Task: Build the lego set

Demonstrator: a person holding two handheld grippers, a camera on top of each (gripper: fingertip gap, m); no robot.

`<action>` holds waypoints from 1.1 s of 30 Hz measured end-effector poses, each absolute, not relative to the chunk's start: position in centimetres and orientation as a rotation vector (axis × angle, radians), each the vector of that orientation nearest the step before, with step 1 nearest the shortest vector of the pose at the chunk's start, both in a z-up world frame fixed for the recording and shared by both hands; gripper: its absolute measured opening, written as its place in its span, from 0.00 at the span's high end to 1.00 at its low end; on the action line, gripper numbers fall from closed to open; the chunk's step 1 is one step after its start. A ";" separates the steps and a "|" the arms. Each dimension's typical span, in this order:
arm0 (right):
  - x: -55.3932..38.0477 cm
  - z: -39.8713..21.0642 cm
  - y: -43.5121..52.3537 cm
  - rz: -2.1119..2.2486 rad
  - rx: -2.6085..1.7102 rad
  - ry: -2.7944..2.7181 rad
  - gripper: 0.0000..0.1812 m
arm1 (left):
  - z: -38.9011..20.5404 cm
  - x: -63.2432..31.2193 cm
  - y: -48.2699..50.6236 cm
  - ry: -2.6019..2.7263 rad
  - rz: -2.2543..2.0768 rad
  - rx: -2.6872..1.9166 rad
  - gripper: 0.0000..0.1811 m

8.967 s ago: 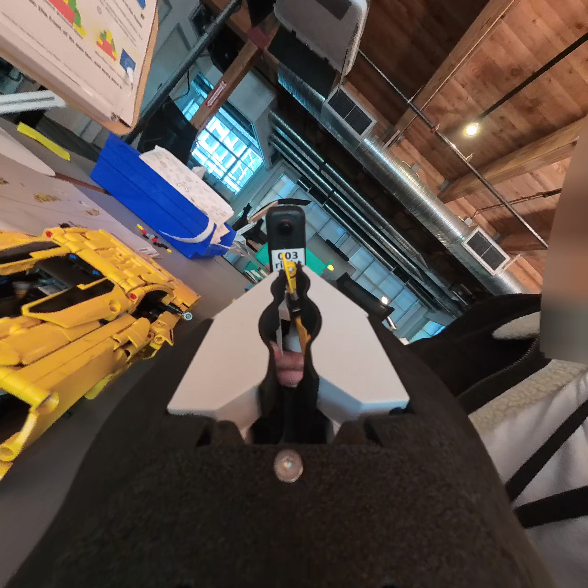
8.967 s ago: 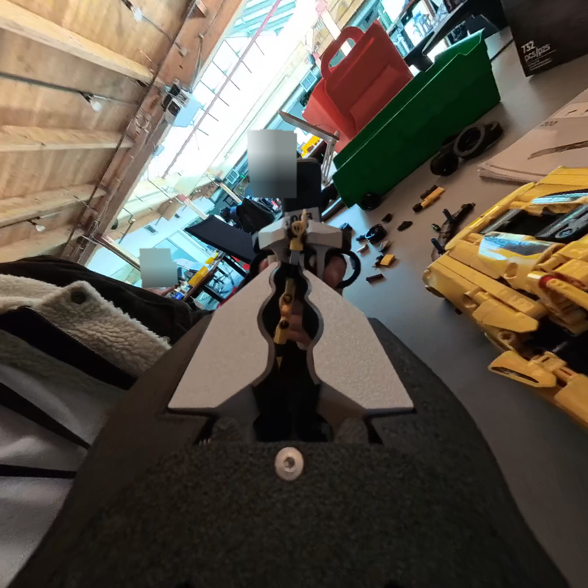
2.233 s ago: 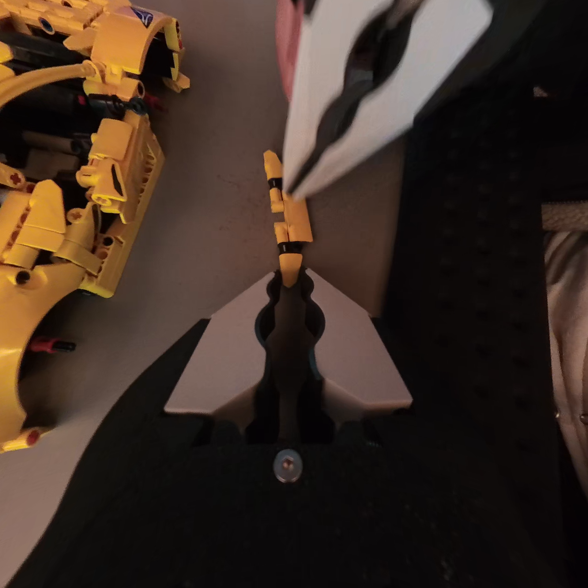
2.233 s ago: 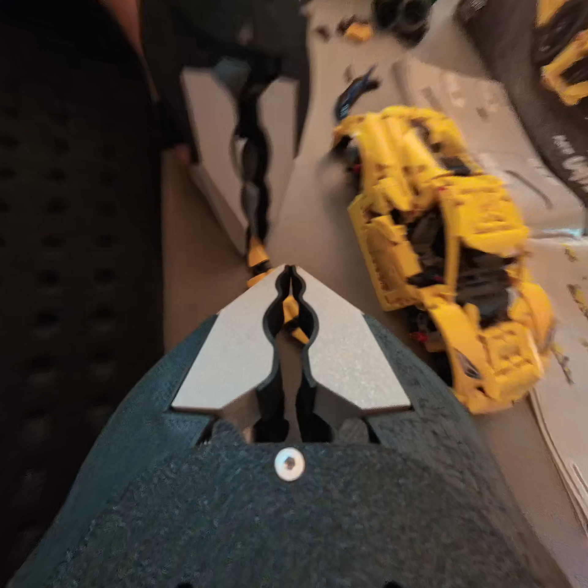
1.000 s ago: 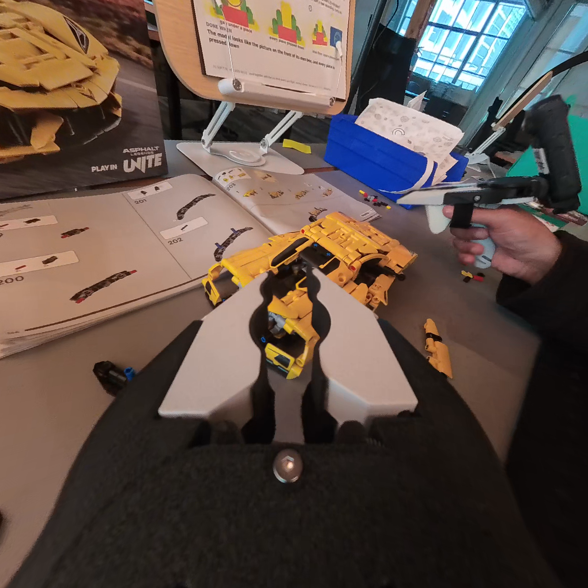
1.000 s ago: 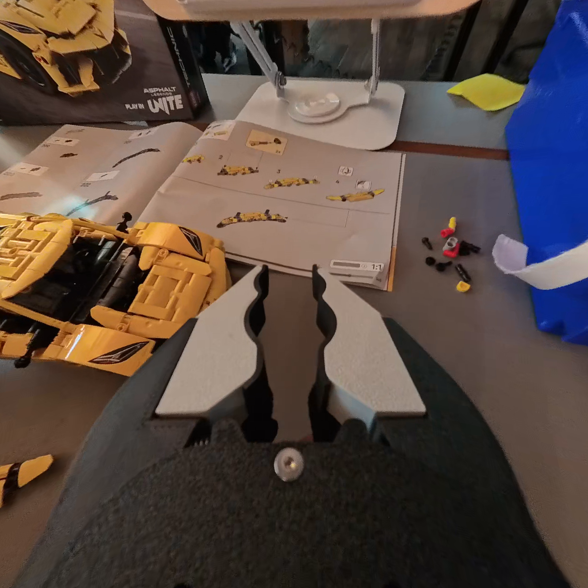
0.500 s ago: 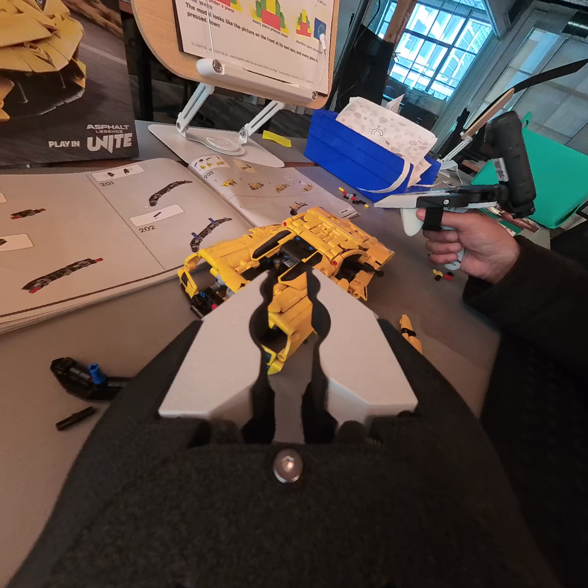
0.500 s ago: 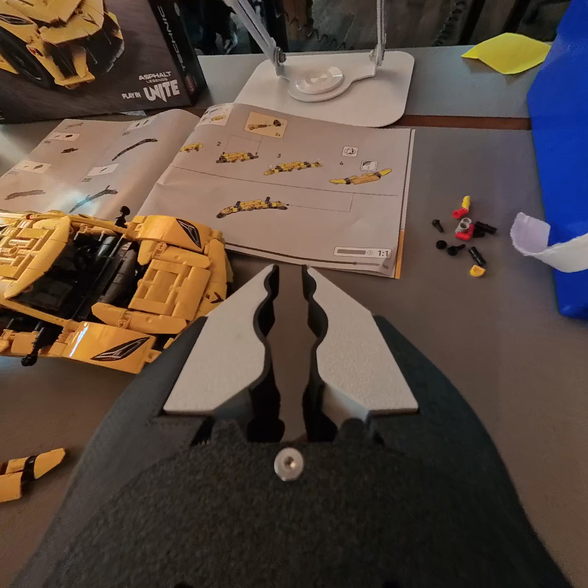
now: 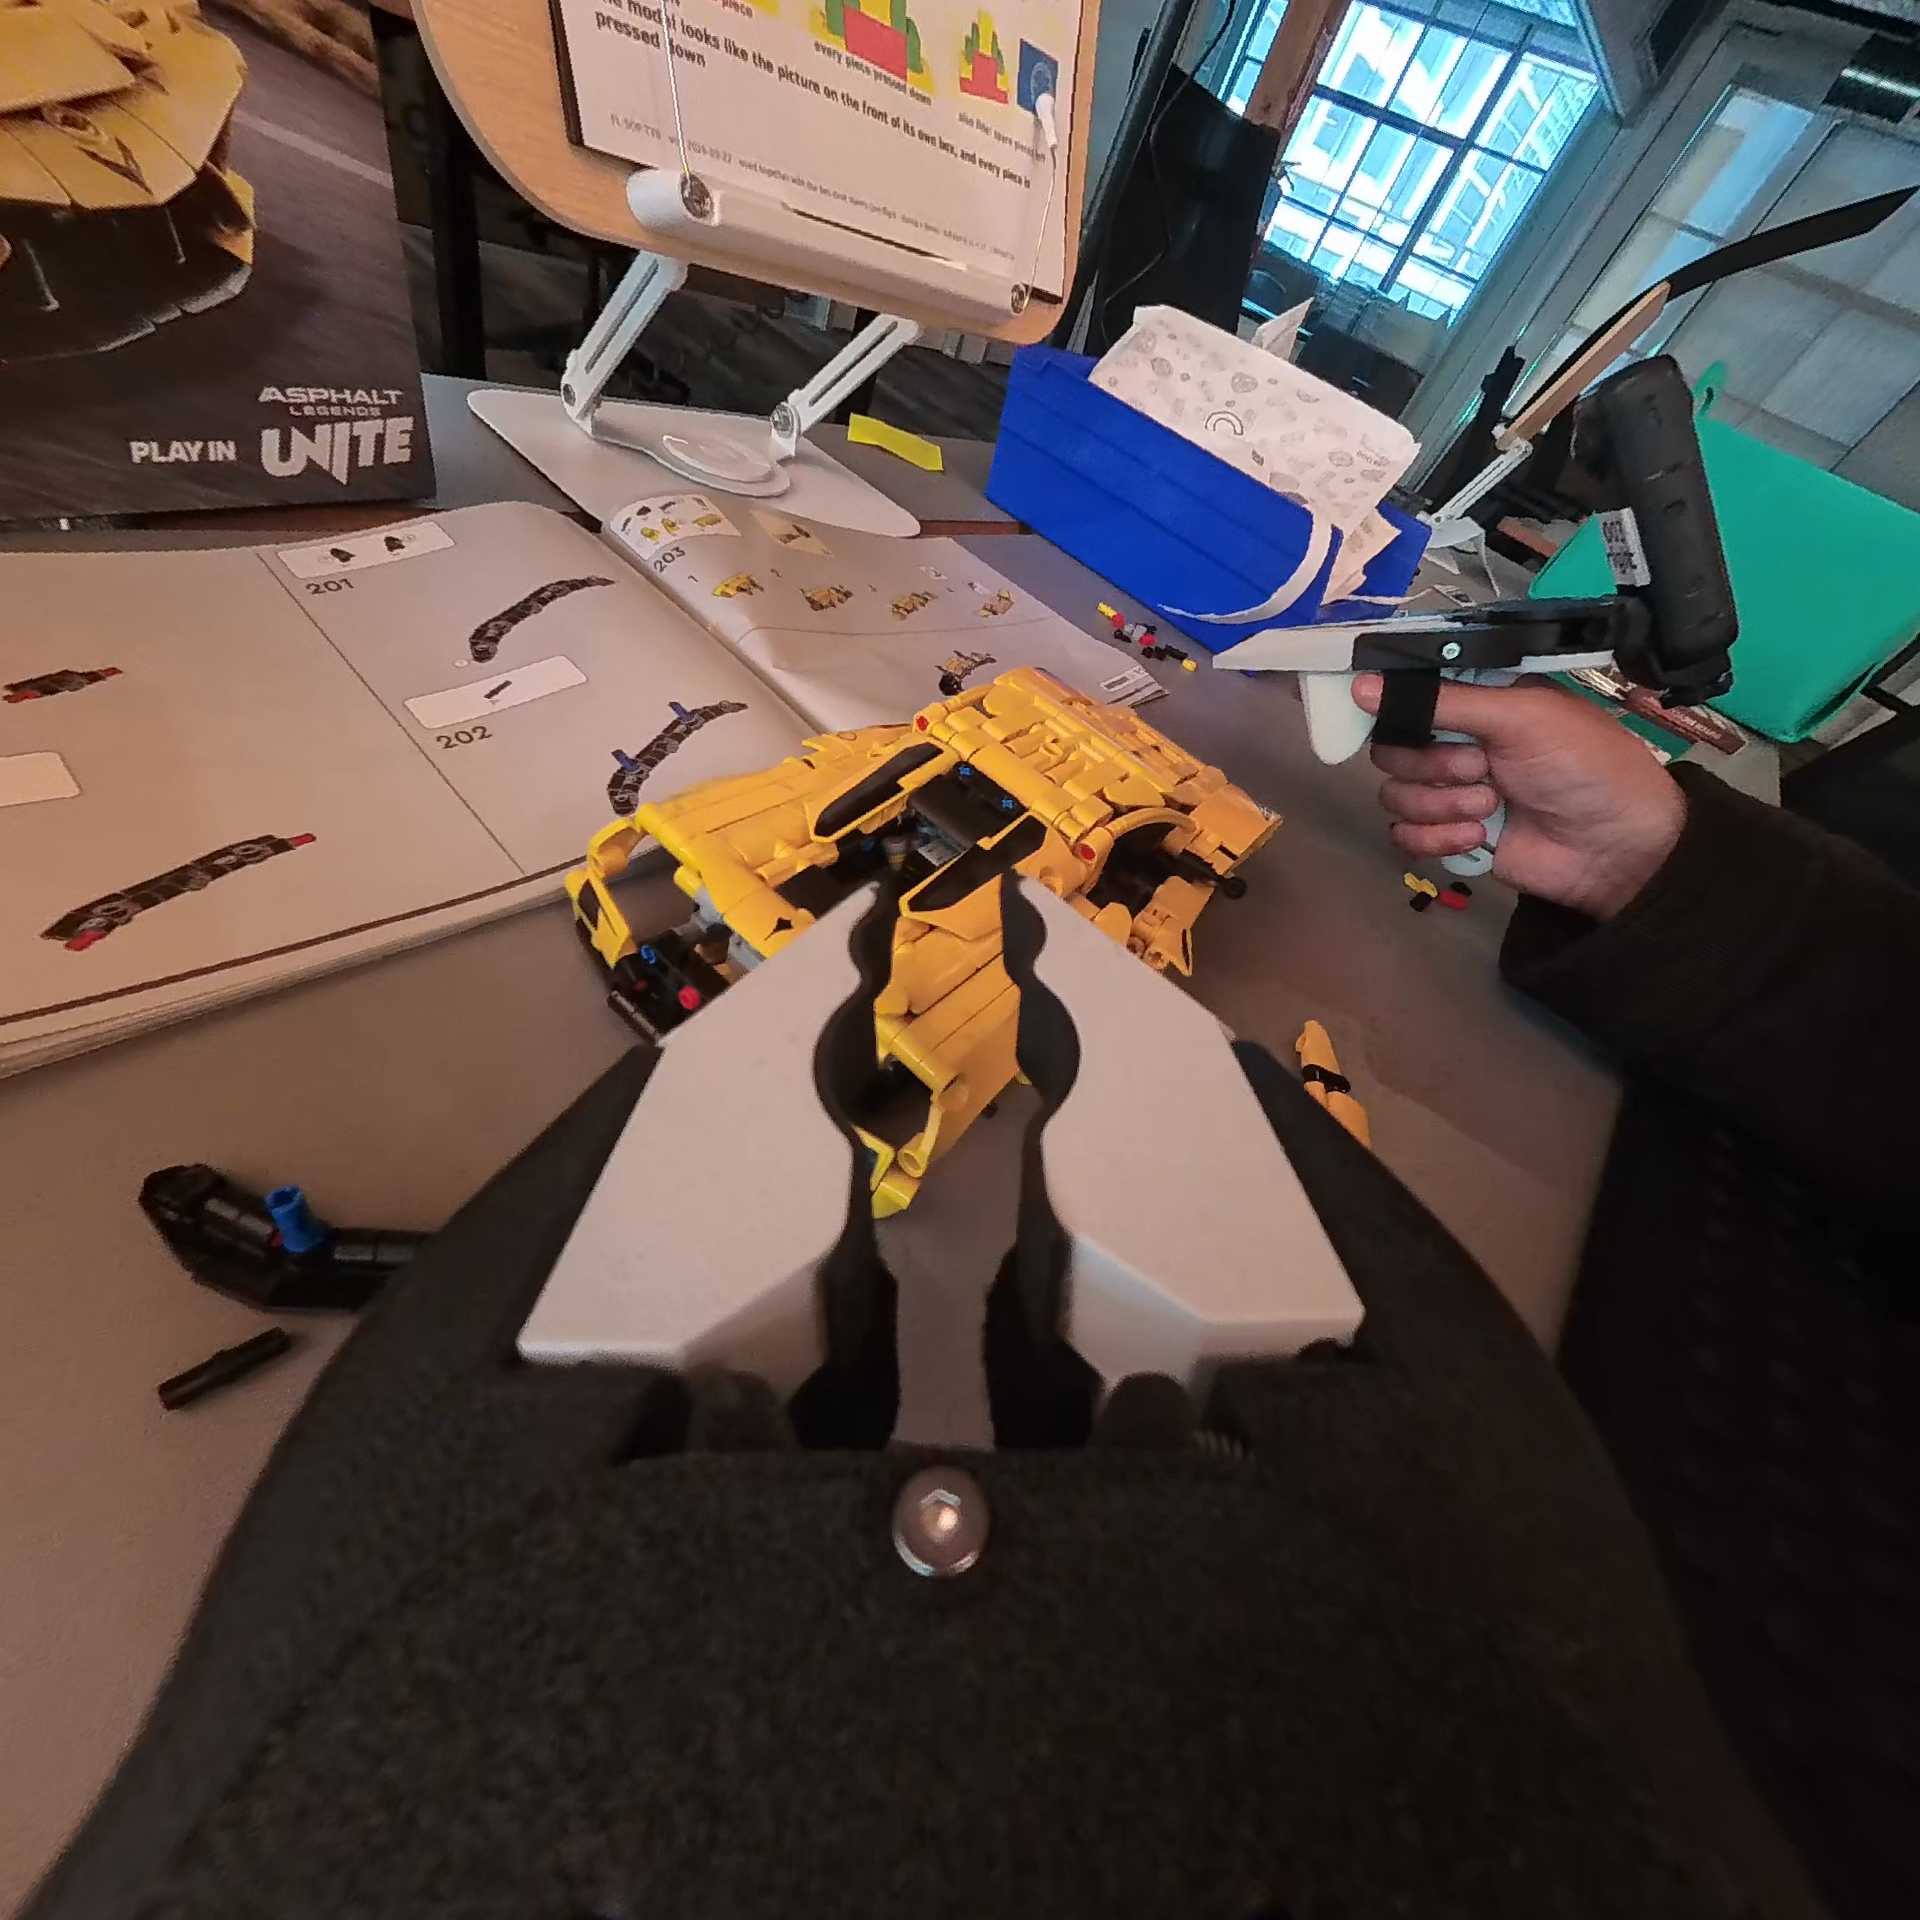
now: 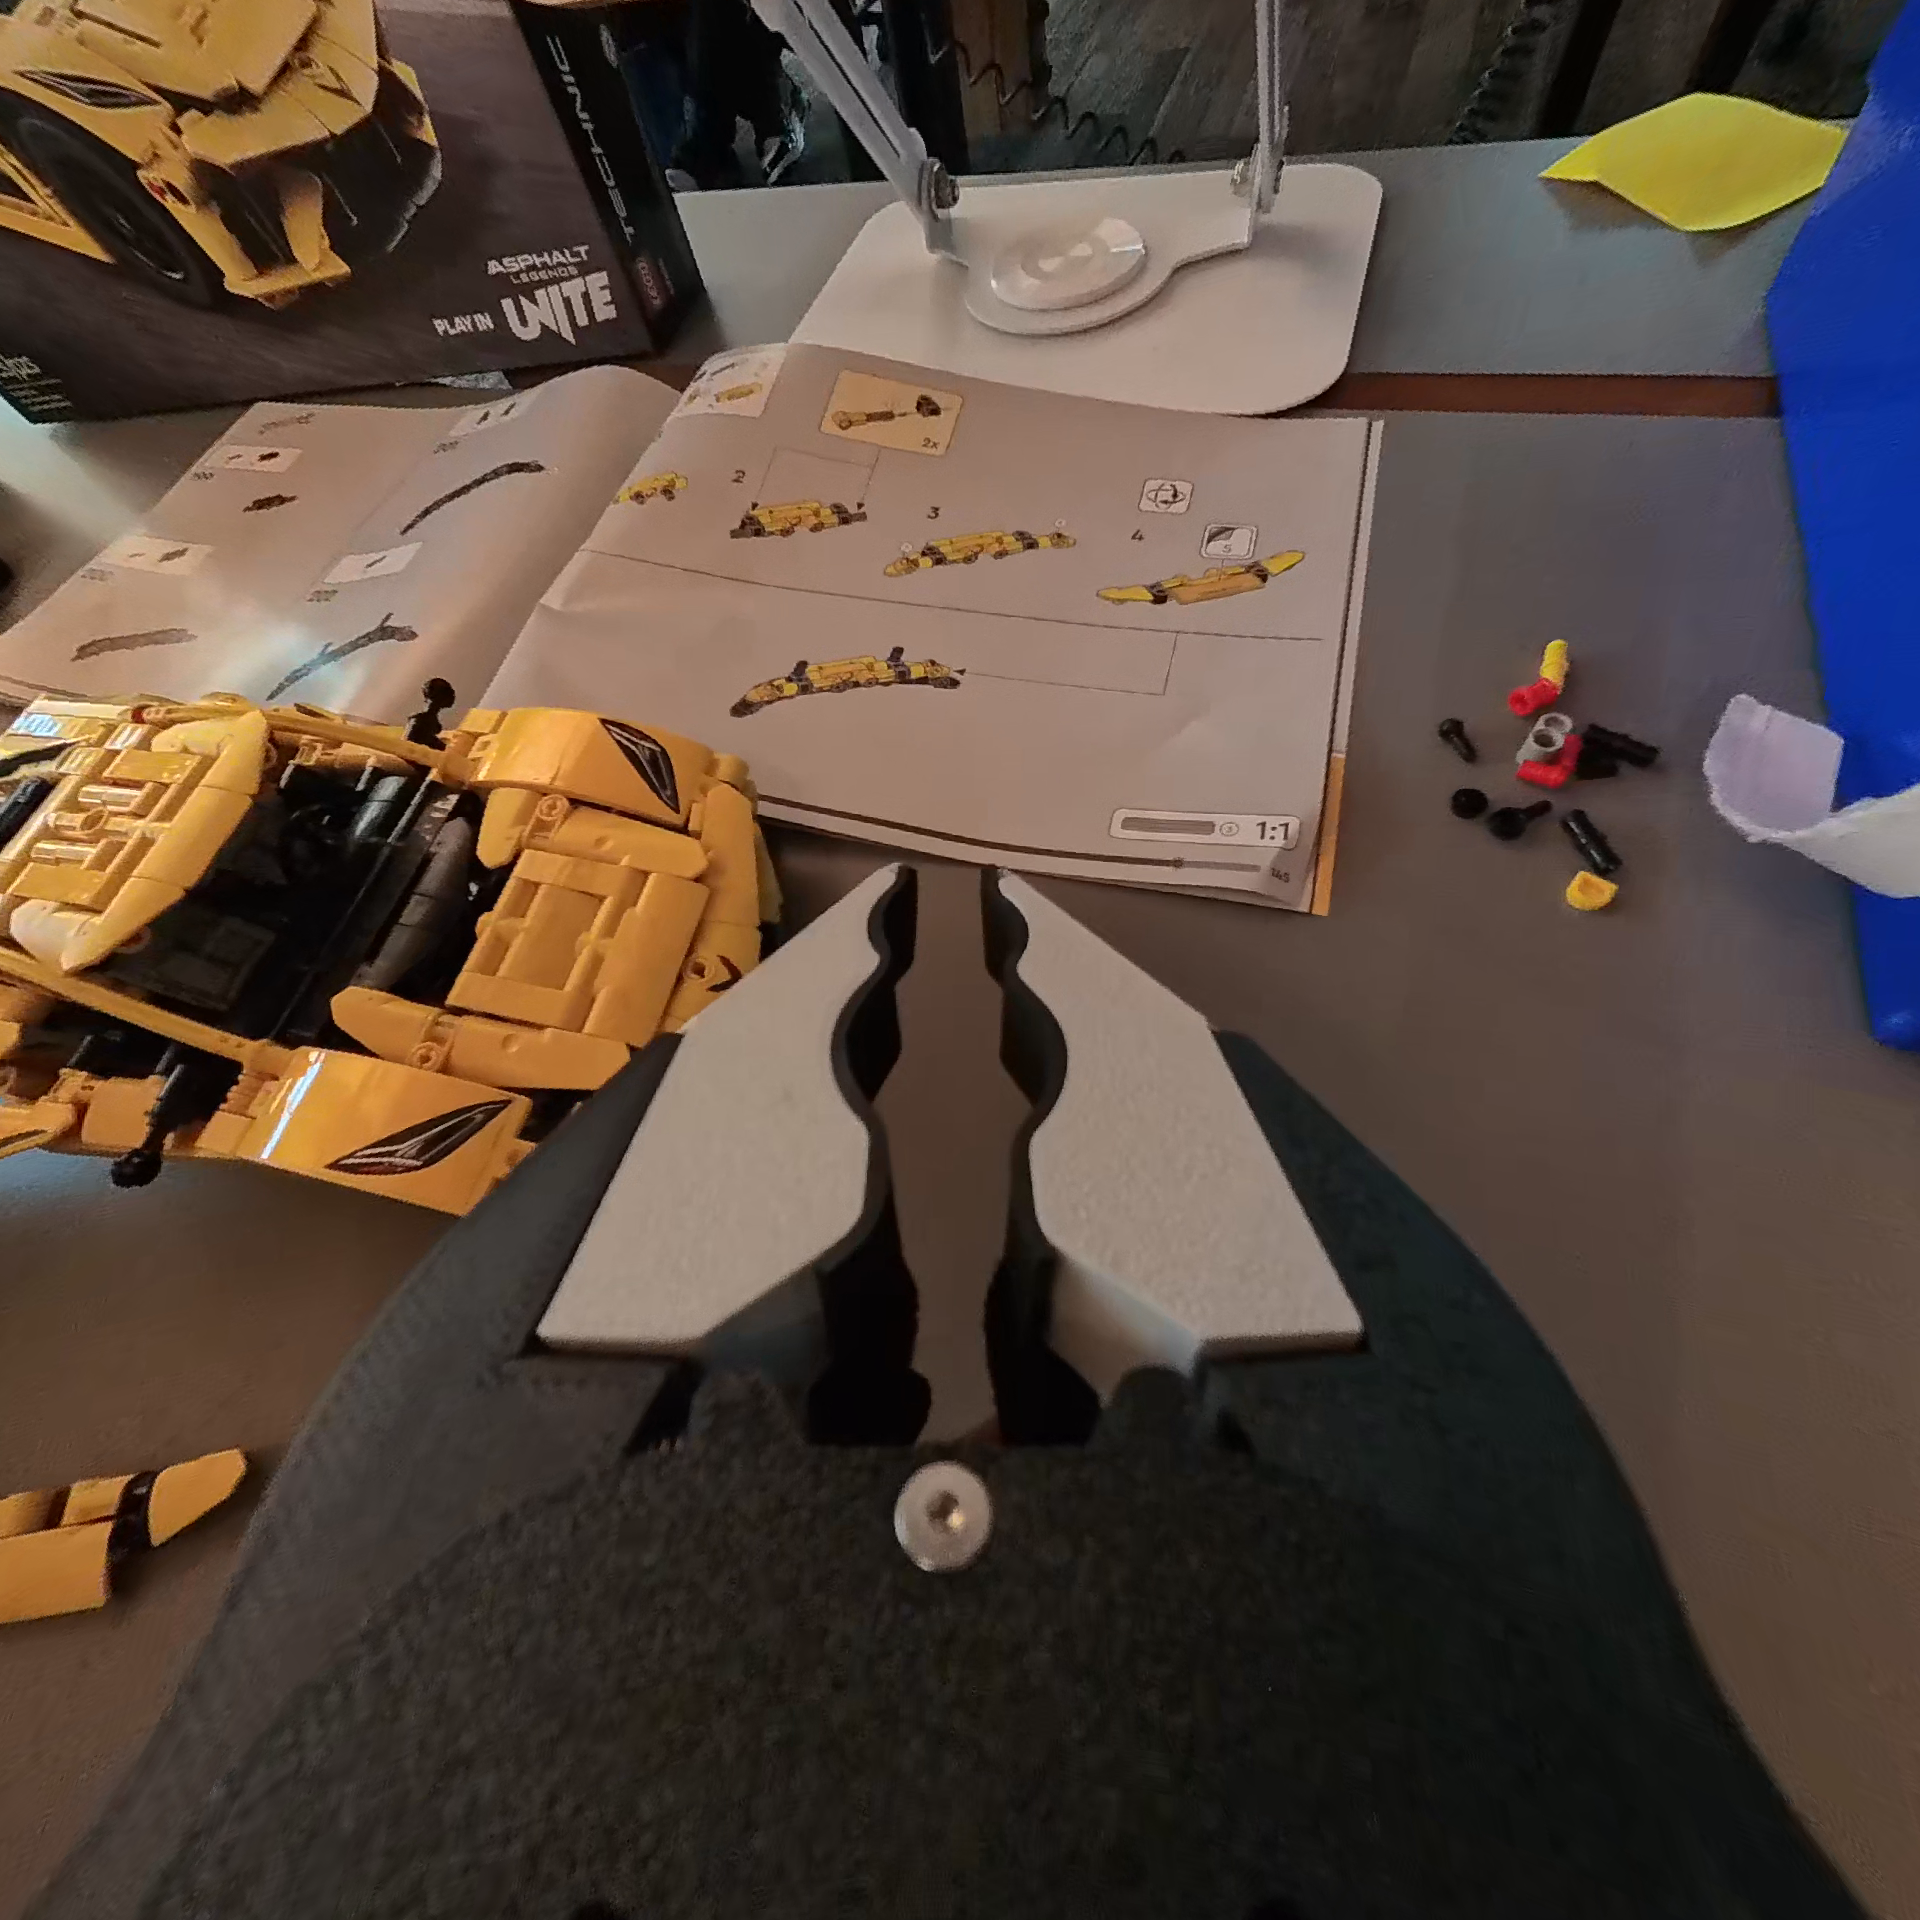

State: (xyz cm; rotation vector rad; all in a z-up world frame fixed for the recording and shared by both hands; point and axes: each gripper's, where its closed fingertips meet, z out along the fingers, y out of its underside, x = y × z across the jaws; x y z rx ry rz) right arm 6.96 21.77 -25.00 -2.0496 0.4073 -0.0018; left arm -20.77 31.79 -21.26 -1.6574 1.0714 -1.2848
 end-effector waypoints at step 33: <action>6.2 -26.6 22.3 -0.037 -2.108 0.342 0.94 | -31.2 -69.5 36.3 -0.142 -0.792 -2.305 0.70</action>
